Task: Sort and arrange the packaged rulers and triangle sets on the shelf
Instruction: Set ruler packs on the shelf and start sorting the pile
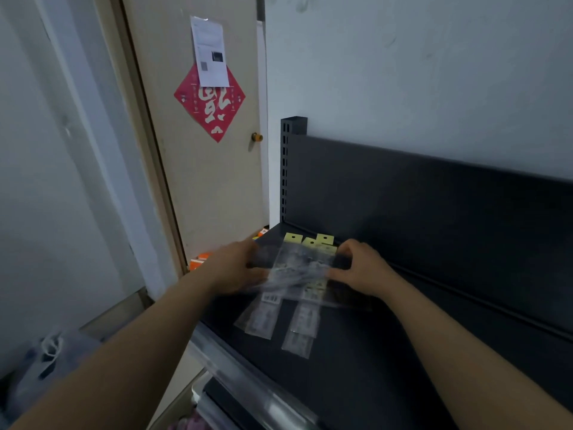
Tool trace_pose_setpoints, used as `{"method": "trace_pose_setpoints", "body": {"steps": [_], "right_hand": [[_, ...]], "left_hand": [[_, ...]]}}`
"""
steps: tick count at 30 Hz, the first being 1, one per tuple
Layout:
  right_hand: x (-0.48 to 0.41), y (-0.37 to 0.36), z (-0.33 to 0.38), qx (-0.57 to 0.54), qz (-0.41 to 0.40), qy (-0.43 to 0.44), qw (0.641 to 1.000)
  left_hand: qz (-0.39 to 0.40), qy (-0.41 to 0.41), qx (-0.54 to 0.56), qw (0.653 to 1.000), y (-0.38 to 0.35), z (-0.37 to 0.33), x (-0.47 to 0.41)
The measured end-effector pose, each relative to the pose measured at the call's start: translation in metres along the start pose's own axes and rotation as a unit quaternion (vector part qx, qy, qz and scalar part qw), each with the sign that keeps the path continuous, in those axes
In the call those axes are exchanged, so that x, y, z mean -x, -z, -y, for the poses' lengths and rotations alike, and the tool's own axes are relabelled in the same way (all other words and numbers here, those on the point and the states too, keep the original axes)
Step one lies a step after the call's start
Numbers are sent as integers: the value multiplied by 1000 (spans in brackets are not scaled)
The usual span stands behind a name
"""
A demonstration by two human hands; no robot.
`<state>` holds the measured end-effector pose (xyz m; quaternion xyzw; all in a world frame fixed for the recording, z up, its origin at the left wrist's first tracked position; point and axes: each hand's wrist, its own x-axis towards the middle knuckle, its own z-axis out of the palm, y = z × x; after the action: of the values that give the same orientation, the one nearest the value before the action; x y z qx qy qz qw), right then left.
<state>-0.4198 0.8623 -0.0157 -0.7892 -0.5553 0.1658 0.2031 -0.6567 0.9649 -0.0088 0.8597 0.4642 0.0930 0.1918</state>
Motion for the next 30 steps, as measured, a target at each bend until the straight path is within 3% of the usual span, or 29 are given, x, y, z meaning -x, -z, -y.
{"method": "trace_pose_setpoints", "body": {"steps": [6, 13, 22, 30], "right_hand": [[13, 3, -4, 7, 23, 18, 1000], [54, 20, 4, 32, -29, 3, 999], [148, 24, 12, 115, -140, -27, 983], [250, 11, -9, 158, -203, -125, 958]], "left_hand": [[-49, -20, -46, 998, -9, -6, 5], [-157, -142, -40, 976, -4, -41, 35], [-108, -287, -9, 952, -18, -89, 66], [-26, -388, 33, 921, -68, -140, 111]]}}
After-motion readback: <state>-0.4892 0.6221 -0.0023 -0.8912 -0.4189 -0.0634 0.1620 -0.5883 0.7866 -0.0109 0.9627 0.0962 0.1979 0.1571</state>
